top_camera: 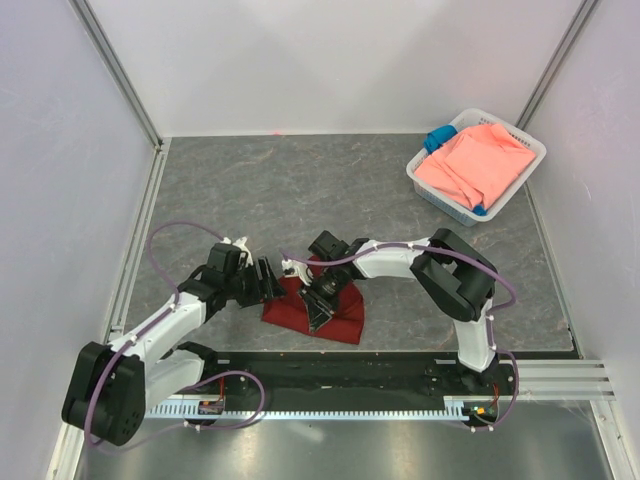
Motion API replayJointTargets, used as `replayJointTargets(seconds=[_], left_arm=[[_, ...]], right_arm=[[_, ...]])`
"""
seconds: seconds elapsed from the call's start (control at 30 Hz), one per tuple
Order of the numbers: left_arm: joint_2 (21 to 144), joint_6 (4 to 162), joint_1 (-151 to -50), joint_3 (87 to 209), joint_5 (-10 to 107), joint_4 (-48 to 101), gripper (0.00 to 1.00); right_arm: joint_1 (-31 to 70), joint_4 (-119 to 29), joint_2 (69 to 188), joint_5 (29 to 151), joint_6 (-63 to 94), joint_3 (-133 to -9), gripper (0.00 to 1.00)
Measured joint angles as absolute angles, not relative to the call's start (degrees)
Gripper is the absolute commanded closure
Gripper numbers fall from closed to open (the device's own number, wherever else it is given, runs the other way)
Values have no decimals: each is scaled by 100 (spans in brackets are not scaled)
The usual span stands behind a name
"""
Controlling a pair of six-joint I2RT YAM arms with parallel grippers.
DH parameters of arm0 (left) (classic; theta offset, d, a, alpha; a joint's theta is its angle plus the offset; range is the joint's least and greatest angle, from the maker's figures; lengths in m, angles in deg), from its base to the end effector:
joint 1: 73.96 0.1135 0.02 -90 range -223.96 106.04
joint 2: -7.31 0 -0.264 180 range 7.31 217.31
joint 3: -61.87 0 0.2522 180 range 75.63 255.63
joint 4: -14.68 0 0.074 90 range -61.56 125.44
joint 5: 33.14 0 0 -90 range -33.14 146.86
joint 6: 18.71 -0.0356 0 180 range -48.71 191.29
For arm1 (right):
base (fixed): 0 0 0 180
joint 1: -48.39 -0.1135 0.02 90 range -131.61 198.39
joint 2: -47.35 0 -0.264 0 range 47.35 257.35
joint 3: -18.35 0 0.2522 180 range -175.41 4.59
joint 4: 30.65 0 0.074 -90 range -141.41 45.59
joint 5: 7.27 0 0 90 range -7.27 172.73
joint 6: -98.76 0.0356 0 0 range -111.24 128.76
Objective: Fold the napkin, place the utensils inside, and roll it up
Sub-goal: Roll the napkin with the utensil
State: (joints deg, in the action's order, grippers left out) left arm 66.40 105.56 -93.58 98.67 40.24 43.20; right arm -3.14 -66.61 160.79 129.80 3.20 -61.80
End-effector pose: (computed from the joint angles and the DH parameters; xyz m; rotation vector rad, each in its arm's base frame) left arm 0.1718 -0.0721 0.1606 -0.1943 2.5552 -0.7460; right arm 0.2102 0.3064 0.1254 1.5509 -2.3787 -1.3374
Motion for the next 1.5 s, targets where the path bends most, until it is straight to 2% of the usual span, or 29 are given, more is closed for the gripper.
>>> replayJointTargets(seconds=[0.27, 0.63, 0.97, 1.0, 1.13, 1.3, 1.43, 1.5], left_arm=[[6736, 10599, -9360, 9747, 4013, 4270, 32], [6151, 10604, -9537, 9666, 4321, 4333, 29], [6358, 10663, -9646, 9660, 4636, 4552, 34], [6374, 10663, -9651, 9655, 4622, 4504, 35], [6433, 10735, -9659, 9492, 4410, 4126, 53], [6494, 10837, -9659, 9332, 4216, 3848, 66], [6557, 10872, -9659, 9304, 4155, 3804, 85], [6629, 10899, -9659, 9304, 4122, 3765, 91]], right_arm=[[-246, -6873, 16298, 13295, 316, -6340, 73], [-200, -6941, 16381, 13424, 307, -6392, 72], [-169, -7011, 16451, 13507, 298, -6447, 72], [-169, -7013, 16453, 13509, 298, -6447, 72], [-167, -7041, 16471, 13546, 300, -6449, 72], [-158, -7111, 16508, 13590, 300, -6482, 72], [-143, -7188, 16556, 13644, 300, -6521, 72], [-137, -7205, 16558, 13649, 300, -6532, 69]])
